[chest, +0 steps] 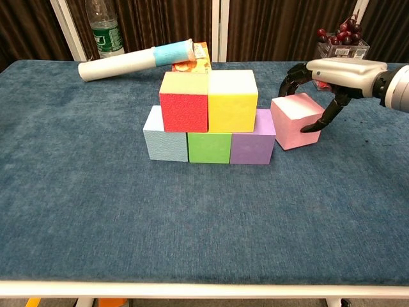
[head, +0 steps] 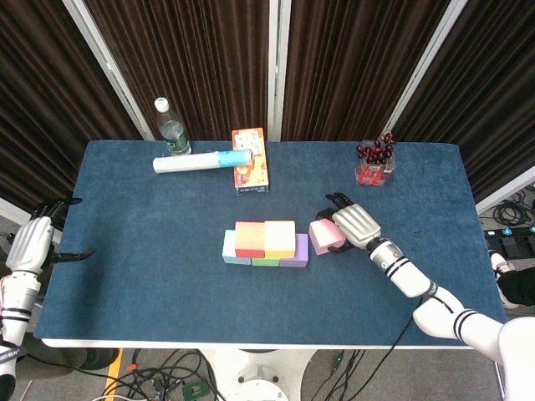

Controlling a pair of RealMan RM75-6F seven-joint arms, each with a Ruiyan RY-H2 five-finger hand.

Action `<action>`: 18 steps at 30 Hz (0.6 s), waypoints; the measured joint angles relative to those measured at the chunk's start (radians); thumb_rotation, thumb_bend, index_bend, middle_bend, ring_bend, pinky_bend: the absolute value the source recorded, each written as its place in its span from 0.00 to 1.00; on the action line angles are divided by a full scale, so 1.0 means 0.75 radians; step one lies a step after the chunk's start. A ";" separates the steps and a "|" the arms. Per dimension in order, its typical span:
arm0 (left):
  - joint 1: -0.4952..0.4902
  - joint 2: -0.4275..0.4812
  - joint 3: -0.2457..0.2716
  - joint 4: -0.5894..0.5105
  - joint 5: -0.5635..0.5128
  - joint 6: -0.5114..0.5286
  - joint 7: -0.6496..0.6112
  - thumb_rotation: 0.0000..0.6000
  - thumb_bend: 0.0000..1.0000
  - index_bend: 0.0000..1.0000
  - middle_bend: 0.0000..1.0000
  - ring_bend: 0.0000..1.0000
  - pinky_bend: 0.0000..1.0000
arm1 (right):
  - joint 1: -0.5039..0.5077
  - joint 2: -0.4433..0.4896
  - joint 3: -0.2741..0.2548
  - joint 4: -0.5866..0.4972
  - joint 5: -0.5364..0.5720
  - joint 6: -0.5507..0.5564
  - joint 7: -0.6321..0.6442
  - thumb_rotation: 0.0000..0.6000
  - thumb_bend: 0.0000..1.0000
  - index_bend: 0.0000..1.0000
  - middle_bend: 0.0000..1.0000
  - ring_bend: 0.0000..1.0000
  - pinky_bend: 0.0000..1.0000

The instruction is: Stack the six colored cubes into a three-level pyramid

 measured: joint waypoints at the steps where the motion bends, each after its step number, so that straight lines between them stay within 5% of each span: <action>1: 0.000 0.001 0.000 0.000 0.000 0.000 0.000 1.00 0.06 0.19 0.16 0.07 0.06 | -0.004 0.011 0.002 -0.012 0.001 0.015 -0.003 1.00 0.16 0.42 0.45 0.07 0.00; 7: -0.001 0.009 -0.005 -0.006 0.002 0.002 -0.002 1.00 0.06 0.19 0.16 0.07 0.06 | -0.033 0.164 0.035 -0.206 0.028 0.078 -0.089 1.00 0.16 0.43 0.46 0.09 0.00; 18: -0.005 0.020 -0.009 -0.024 0.013 0.009 0.011 1.00 0.06 0.19 0.16 0.08 0.06 | -0.050 0.556 0.183 -0.875 0.332 0.059 -0.389 1.00 0.14 0.37 0.49 0.12 0.00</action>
